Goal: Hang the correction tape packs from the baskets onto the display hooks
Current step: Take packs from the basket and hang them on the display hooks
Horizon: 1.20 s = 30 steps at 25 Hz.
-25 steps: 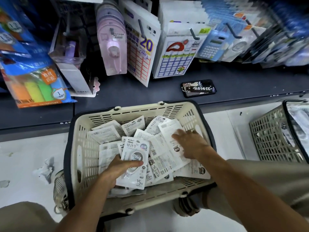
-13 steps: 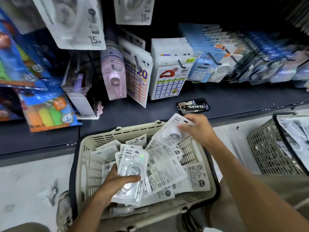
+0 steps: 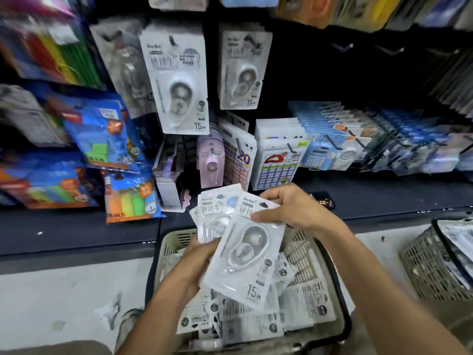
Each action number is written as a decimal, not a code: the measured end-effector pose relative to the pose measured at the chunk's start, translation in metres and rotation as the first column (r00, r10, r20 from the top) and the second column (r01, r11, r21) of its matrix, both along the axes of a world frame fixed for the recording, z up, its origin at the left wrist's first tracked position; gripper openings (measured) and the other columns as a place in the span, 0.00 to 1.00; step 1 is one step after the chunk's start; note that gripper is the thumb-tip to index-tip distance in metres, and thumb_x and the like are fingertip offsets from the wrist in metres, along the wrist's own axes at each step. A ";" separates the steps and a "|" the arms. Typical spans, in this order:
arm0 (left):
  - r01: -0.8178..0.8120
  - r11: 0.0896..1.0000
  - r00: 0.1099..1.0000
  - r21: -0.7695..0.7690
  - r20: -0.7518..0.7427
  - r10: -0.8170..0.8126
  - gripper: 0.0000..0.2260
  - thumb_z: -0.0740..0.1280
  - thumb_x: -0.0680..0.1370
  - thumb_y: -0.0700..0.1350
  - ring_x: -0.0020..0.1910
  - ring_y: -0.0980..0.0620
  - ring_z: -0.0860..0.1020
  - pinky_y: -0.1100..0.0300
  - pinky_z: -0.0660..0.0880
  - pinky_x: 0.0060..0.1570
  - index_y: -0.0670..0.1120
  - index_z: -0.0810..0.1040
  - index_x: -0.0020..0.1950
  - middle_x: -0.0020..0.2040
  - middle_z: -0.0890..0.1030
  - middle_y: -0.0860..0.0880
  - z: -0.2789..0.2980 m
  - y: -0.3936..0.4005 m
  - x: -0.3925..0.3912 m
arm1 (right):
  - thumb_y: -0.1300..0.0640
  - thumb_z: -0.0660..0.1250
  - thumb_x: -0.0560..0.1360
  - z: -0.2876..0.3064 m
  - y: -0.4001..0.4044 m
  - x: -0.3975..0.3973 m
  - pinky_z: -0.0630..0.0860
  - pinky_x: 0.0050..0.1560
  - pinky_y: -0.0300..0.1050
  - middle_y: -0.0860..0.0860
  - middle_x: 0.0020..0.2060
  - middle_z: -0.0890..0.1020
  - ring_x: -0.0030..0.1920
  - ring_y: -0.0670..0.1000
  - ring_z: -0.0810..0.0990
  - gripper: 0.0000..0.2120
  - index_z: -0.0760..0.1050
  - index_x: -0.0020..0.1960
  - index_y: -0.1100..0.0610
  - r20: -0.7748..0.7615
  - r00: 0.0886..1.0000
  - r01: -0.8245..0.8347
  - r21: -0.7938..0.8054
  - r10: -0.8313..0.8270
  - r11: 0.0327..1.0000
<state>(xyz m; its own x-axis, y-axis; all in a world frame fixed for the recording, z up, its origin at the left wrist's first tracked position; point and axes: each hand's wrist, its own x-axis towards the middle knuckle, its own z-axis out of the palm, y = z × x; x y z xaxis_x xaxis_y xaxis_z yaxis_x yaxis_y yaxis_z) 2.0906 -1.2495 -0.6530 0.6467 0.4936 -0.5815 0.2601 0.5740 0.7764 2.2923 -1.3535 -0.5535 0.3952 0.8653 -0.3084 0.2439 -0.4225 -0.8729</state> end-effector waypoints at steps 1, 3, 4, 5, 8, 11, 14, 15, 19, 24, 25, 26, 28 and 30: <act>-0.005 0.999 1.000 -0.032 0.030 0.006 0.33 0.85 0.58 0.50 0.46 0.43 0.87 0.52 0.82 0.41 0.40 0.83 0.60 0.51 0.87 0.40 0.004 0.002 -0.002 | 0.60 0.81 0.69 0.008 -0.003 0.005 0.79 0.37 0.39 0.47 0.37 0.88 0.36 0.44 0.84 0.07 0.85 0.44 0.53 0.014 1.000 0.019 0.012 -0.019 1.000; -0.007 0.997 0.996 -0.082 0.084 0.014 0.31 0.83 0.58 0.53 0.49 0.44 0.87 0.51 0.83 0.45 0.43 0.87 0.57 0.53 0.87 0.41 0.013 0.002 -0.003 | 0.59 0.81 0.68 0.026 -0.010 0.013 0.80 0.41 0.40 0.47 0.40 0.88 0.39 0.44 0.86 0.07 0.86 0.45 0.53 0.074 0.997 -0.004 -0.005 0.005 1.000; -0.005 0.997 0.996 -0.075 0.085 0.012 0.34 0.85 0.56 0.54 0.53 0.43 0.86 0.48 0.83 0.51 0.43 0.86 0.59 0.56 0.86 0.42 0.018 0.001 -0.003 | 0.59 0.81 0.68 0.033 -0.012 0.015 0.80 0.42 0.40 0.47 0.40 0.88 0.39 0.44 0.86 0.07 0.86 0.45 0.54 0.105 0.994 -0.021 -0.017 0.022 1.000; 0.002 0.999 0.997 -0.043 0.078 0.001 0.40 0.87 0.53 0.56 0.57 0.42 0.84 0.45 0.80 0.59 0.43 0.84 0.62 0.58 0.86 0.42 0.021 0.000 -0.001 | 0.59 0.81 0.68 0.038 -0.011 0.013 0.80 0.43 0.40 0.47 0.40 0.88 0.39 0.44 0.85 0.06 0.86 0.44 0.54 0.124 0.992 -0.012 -0.018 0.014 1.000; 0.014 1.000 0.997 0.015 0.080 -0.015 0.56 0.86 0.42 0.61 0.60 0.48 0.80 0.46 0.72 0.67 0.43 0.78 0.67 0.56 0.87 0.49 0.033 -0.005 0.005 | 0.56 0.82 0.67 0.046 -0.001 0.003 0.73 0.36 0.35 0.46 0.32 0.85 0.32 0.42 0.79 0.08 0.84 0.36 0.57 0.148 0.981 0.116 0.079 -0.127 0.990; -0.072 0.995 0.985 -0.071 0.152 0.082 0.57 0.89 0.39 0.54 0.57 0.41 0.83 0.42 0.77 0.63 0.39 0.77 0.65 0.53 0.87 0.42 0.046 -0.001 0.013 | 0.54 0.83 0.65 0.063 0.012 0.004 0.74 0.35 0.37 0.53 0.31 0.85 0.31 0.45 0.79 0.13 0.81 0.36 0.59 0.034 0.969 0.235 0.175 -0.244 0.956; -0.106 0.992 0.949 -0.073 0.291 0.123 0.44 0.89 0.45 0.42 0.44 0.41 0.88 0.51 0.84 0.38 0.37 0.81 0.59 0.48 0.88 0.38 0.069 0.005 0.022 | 0.56 0.84 0.63 0.080 0.024 0.005 0.77 0.34 0.42 0.58 0.33 0.85 0.32 0.51 0.82 0.17 0.78 0.39 0.62 -0.126 0.942 0.336 0.274 -0.312 0.901; -0.112 0.992 0.936 -0.061 0.329 0.126 0.39 0.88 0.47 0.40 0.43 0.42 0.88 0.52 0.83 0.35 0.38 0.82 0.57 0.48 0.88 0.38 0.076 0.006 0.025 | 0.56 0.84 0.63 0.084 0.026 0.004 0.77 0.32 0.42 0.57 0.33 0.85 0.31 0.52 0.82 0.15 0.78 0.38 0.60 -0.177 0.930 0.361 0.297 -0.321 0.884; -0.106 0.993 0.919 -0.051 0.377 0.117 0.40 0.87 0.49 0.41 0.45 0.42 0.88 0.53 0.84 0.36 0.38 0.82 0.60 0.50 0.87 0.38 0.088 0.002 0.030 | 0.55 0.83 0.56 0.084 0.018 0.003 0.81 0.31 0.45 0.60 0.38 0.87 0.32 0.55 0.85 0.12 0.82 0.34 0.55 -0.407 0.875 0.404 0.321 -0.261 0.856; -0.056 0.994 0.920 -0.089 0.382 0.086 0.42 0.86 0.51 0.42 0.49 0.38 0.86 0.46 0.83 0.42 0.39 0.79 0.64 0.54 0.86 0.36 0.091 -0.001 0.024 | 0.60 0.82 0.62 0.072 0.022 -0.012 0.83 0.36 0.48 0.62 0.42 0.87 0.37 0.58 0.86 0.21 0.79 0.50 0.66 -0.470 0.807 0.504 0.234 -0.357 0.831; -0.067 0.995 0.921 -0.078 0.379 0.091 0.38 0.83 0.54 0.40 0.47 0.38 0.86 0.47 0.83 0.40 0.37 0.79 0.64 0.53 0.86 0.36 0.090 0.002 0.022 | 0.61 0.82 0.64 0.072 0.025 -0.016 0.82 0.35 0.48 0.62 0.41 0.87 0.36 0.58 0.86 0.19 0.79 0.49 0.66 -0.425 0.820 0.515 0.252 -0.384 0.819; -0.078 0.994 0.920 -0.071 0.379 0.099 0.35 0.81 0.57 0.38 0.44 0.40 0.87 0.47 0.84 0.39 0.37 0.79 0.64 0.52 0.86 0.37 0.092 0.003 0.021 | 0.61 0.81 0.66 0.074 0.028 -0.019 0.82 0.34 0.48 0.61 0.40 0.87 0.35 0.57 0.86 0.15 0.79 0.47 0.65 -0.345 0.844 0.511 0.283 -0.412 0.812; -0.071 0.993 0.914 -0.090 0.392 0.100 0.31 0.79 0.60 0.39 0.44 0.40 0.87 0.49 0.83 0.38 0.38 0.81 0.63 0.52 0.87 0.37 0.099 0.003 0.022 | 0.58 0.80 0.69 0.080 0.035 -0.026 0.80 0.33 0.50 0.58 0.36 0.87 0.32 0.56 0.85 0.13 0.77 0.43 0.62 -0.197 0.874 0.487 0.350 -0.445 0.800; -0.047 0.990 0.910 -0.137 0.402 0.099 0.30 0.83 0.56 0.42 0.45 0.38 0.87 0.48 0.83 0.39 0.40 0.84 0.58 0.53 0.86 0.36 0.106 0.001 0.027 | 0.52 0.77 0.73 0.091 0.040 -0.031 0.79 0.32 0.45 0.53 0.35 0.86 0.31 0.50 0.84 0.14 0.76 0.44 0.59 -0.160 0.894 0.447 0.390 -0.418 0.805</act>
